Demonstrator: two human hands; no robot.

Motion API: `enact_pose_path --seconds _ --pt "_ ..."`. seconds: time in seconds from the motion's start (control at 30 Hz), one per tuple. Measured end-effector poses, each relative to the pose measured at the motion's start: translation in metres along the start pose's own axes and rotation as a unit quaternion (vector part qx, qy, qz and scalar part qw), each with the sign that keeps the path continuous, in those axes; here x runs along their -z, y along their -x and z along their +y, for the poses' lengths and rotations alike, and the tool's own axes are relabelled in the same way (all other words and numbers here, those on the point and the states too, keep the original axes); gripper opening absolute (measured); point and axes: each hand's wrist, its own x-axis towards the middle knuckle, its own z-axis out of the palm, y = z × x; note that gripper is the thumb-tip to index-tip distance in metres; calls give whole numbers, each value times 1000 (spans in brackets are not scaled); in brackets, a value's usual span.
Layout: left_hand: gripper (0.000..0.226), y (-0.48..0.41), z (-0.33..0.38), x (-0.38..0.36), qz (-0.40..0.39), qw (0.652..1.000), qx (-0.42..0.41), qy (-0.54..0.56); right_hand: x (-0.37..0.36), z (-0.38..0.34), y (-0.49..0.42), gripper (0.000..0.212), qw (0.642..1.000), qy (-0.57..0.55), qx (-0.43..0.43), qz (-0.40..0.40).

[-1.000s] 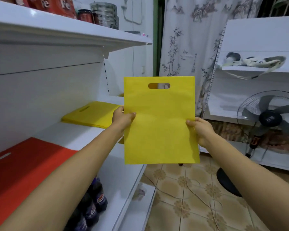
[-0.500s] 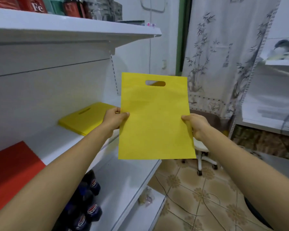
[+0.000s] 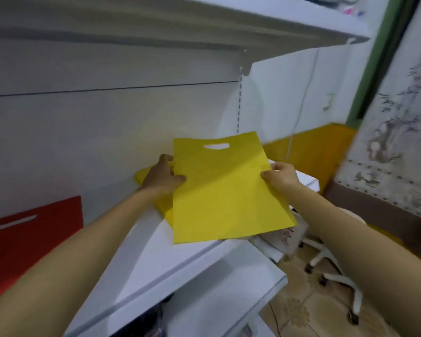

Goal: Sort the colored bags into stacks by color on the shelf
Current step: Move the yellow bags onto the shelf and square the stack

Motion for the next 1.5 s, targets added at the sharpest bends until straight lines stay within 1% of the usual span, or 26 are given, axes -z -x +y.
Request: enact_pose_path --seconds 0.03,0.1,0.2,0.3,0.4,0.5,0.57,0.6,0.63,0.67,0.7,0.73,0.8,0.87,0.93,1.0,1.07,1.13,1.17,1.23,1.27,1.3,1.33,1.37,1.43,1.5 --pt "68 -4 -7 1 6 1000 -2 -16 -10 -3 -13 17 999 28 17 -13" --pt "67 -10 -21 2 4 998 9 -62 -28 -10 -36 5 994 94 49 -39" --pt "50 -16 -36 6 -3 995 30 -97 -50 -22 -63 30 976 176 97 -77" --pt "45 -20 -44 9 5 994 45 -99 -67 -32 -84 31 955 238 133 -115" --pt "45 -19 -46 9 11 990 64 -121 -78 -33 -102 32 933 299 142 -143" --pt "53 -12 -53 4 40 986 92 -131 -82 -26 -120 39 921 313 144 -180" --pt "67 -9 -56 -5 89 985 114 -89 -81 -19 -131 52 931 266 134 -212" --pt "70 -8 -55 -9 118 983 134 -29 -79 -14 -134 57 942 212 123 -228" --pt "70 -6 -51 -12 143 976 156 49 -78 -8 -133 60 955 143 105 -240" --pt "68 -6 -47 -16 166 961 182 124 -77 -3 -133 60 960 76 90 -253" --pt "64 -7 -42 -21 184 945 200 185 -75 3 -133 60 960 22 77 -270" --pt "62 -8 -38 -27 195 934 205 218 -73 8 -133 59 956 -15 66 -284" --pt "57 -7 -32 -37 226 925 196 235 -70 15 -133 57 949 -43 75 -303" --pt "53 -6 -29 -41 272 911 198 240 -68 17 -131 55 944 -39 104 -312" --pt "54 -4 -32 -43 300 909 194 216 -68 19 -128 53 936 -34 138 -322" --pt "59 -3 -34 -44 289 921 183 186 -71 22 -125 53 927 -24 172 -332" --pt "59 -3 -37 -43 270 926 177 195 -75 25 -123 53 920 4 210 -330" --pt "56 -1 -36 -39 266 919 171 236 -75 26 -124 52 921 16 224 -319" --pt "53 0 -33 -36 268 909 171 269 -74 26 -124 51 923 7 221 -315" --pt "48 1 -24 -34 266 877 171 361 -72 25 -125 49 928 -34 193 -317" --pt "41 2 -19 -35 262 862 170 399 -71 24 -125 47 928 -67 170 -324" --pt "30 2 -13 -37 257 857 175 412 -70 23 -125 45 925 -107 141 -337" --pt "20 3 -7 -39 251 858 182 410 -69 22 -124 44 918 -144 114 -351" --pt "17 4 3 -40 246 858 179 414 -69 21 -123 44 911 -171 92 -365" --pt "19 5 14 -41 245 865 176 401 -70 21 -123 46 902 -190 68 -382" --pt "22 7 14 -40 240 861 173 414 -70 21 -124 47 899 -201 52 -386"
